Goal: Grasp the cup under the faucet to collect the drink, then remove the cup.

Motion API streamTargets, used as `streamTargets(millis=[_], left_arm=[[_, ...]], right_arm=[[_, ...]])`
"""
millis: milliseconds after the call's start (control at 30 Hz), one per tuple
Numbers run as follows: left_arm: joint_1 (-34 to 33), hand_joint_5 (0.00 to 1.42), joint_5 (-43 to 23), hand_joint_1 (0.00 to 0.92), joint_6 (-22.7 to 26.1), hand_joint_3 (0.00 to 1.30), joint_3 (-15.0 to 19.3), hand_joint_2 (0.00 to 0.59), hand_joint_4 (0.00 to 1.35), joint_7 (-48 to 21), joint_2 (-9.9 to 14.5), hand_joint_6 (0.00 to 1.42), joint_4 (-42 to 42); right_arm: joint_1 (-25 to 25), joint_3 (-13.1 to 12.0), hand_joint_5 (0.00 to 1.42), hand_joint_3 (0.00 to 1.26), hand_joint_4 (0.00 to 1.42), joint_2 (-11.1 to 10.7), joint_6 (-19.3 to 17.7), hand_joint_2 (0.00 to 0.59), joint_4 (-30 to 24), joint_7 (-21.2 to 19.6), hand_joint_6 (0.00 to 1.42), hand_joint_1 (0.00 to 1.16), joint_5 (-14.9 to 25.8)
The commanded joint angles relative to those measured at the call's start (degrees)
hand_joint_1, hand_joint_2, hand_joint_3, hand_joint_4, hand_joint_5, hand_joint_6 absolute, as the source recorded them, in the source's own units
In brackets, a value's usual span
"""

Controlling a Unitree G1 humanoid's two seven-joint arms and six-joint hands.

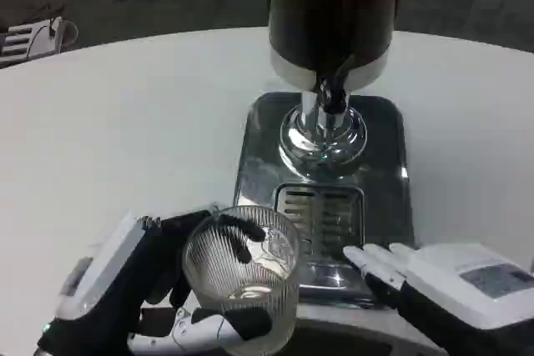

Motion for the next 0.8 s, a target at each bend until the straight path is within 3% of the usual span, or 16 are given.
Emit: streamTargets(millis=[33,800], left_arm=[[-0.5,1.29,-0.4,0.37,-0.4,1.0,0.4,0.059,1.12,-0.3,0.3,1.42,-0.1],[-1.3,1.29,0.9,0.381,0.0,1.0,0.6,0.054,1.12,0.6,-1.1,1.42,0.9]], right_arm=[[-0.2,-0.1,0.0,0.0,0.0,0.6,-0.8,0.521,0.2,0.6,0.0,0.47,-0.4],[1.5,-1.9,0.0,0.0,0.0,1.9,-1.0,0.521,-1.4,1.2,0.0,0.47,-1.3]])
